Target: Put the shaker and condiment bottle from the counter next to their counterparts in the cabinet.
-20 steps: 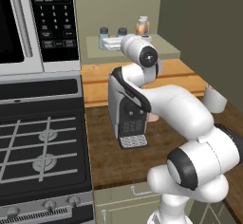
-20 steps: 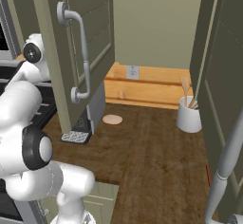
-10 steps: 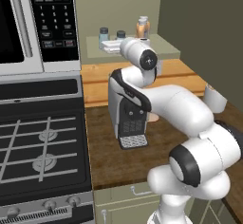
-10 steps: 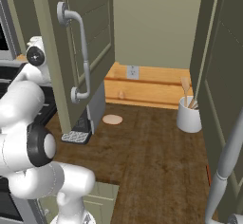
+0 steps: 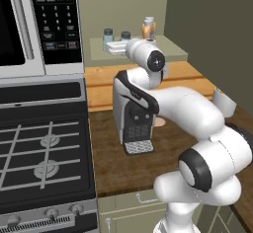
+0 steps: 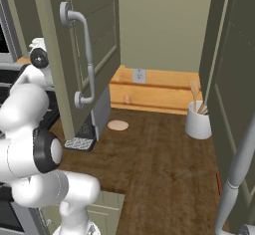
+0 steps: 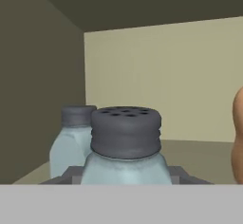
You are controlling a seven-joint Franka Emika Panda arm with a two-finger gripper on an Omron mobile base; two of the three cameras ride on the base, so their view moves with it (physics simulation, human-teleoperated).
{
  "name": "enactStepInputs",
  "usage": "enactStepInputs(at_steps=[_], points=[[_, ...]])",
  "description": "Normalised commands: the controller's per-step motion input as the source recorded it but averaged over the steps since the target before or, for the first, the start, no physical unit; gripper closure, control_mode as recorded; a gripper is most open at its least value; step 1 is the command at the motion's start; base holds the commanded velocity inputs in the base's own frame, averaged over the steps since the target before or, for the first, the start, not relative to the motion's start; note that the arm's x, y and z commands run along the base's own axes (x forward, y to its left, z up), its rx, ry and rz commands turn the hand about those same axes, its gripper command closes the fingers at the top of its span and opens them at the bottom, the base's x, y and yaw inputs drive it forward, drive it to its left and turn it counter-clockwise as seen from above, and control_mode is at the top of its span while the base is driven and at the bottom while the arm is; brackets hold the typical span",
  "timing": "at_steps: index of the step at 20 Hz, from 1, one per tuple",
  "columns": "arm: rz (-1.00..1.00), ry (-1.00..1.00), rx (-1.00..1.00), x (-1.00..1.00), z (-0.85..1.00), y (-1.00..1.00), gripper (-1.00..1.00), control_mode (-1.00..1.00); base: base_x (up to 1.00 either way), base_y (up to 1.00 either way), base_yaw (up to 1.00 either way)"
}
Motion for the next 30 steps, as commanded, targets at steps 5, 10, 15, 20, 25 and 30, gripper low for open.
enactStepInputs(at_steps=[5, 10, 15, 20, 25, 30], points=[[0.0, 0.0, 0.0, 0.19, 0.0, 0.08, 1.0, -1.0, 0.0, 0.0, 0.0], [0.01, 0.0, -0.02, 0.2, -0.07, 0.13, 1.0, -1.0, 0.0, 0.0, 0.0], [0.03, 0.0, -0.04, 0.2, -0.25, 0.19, -1.0, -1.0, 0.0, 0.0, 0.0], [0.04, 0.0, 0.0, -0.16, -0.03, 0.01, -1.0, -1.0, 0.0, 0.0, 0.0], [0.0, 0.0, 0.0, -0.54, 0.0, 0.0, -1.0, -1.0, 0.0, 0.0, 0.0], [0.0, 0.0, 0.0, -0.69, 0.04, -0.01, -1.0, -1.0, 0.0, 0.0, 0.0]])
